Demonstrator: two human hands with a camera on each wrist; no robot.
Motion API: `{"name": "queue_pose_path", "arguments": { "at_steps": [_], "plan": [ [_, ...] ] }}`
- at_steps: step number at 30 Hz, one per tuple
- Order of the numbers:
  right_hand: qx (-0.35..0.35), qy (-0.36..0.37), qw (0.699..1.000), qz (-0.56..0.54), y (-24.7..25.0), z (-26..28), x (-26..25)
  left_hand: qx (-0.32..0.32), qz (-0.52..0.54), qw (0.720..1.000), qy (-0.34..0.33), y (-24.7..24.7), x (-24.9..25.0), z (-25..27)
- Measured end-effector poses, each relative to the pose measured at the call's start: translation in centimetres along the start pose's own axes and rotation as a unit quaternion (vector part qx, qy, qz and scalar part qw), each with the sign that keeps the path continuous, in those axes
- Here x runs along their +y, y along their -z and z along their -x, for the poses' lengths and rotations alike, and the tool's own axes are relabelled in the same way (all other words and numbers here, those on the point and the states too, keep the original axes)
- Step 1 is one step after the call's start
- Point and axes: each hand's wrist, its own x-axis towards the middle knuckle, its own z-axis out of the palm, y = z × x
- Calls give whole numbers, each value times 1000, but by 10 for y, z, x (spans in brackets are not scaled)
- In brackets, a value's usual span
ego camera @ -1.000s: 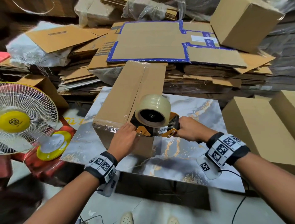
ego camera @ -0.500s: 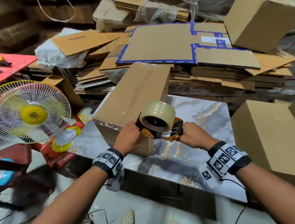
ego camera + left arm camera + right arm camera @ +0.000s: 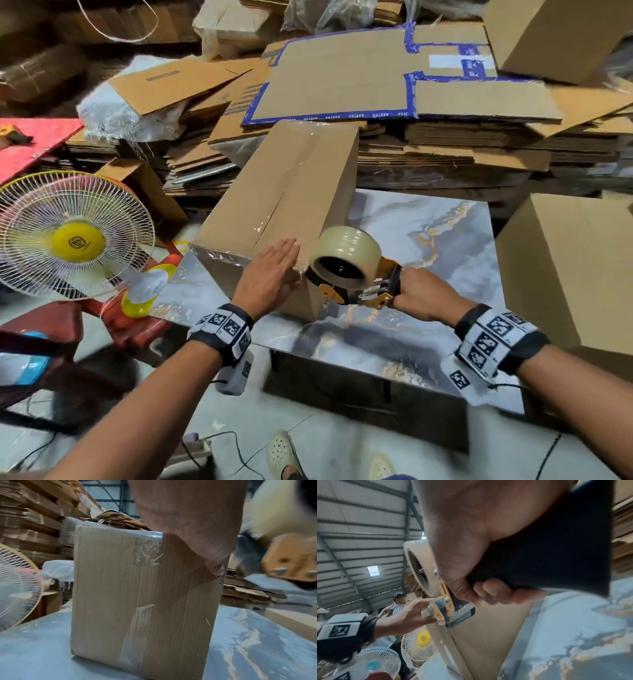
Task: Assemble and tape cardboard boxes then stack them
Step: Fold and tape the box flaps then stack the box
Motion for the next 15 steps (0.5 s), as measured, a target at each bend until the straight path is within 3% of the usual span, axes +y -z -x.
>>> {"name": "queue_pose_path", "arguments": {
  "at_steps": [2,6,8,10,12,15],
  "plan": [
    [-5,-17,999,-28,-5,-7,-10,2,3,1000,-1,2,1,-1],
    [-33,-32,999,29,-5,-9,-10,-4,17,1000,22,6,-1,2],
    [-51,-39,997,-39,-23,-10,3,-2,21,1000,20,6,-1,1],
    [-42,-71,981,-177,-49,-17,18,1,23,1000,13,5,-1,1],
    [-30,-151,927,-342,-66,-28,30,1,30,1000,8,5,-3,2],
    [-47,-248,814,-524,-86,-48,47,-3,36,999,6,5,-6,2]
  ]
}}
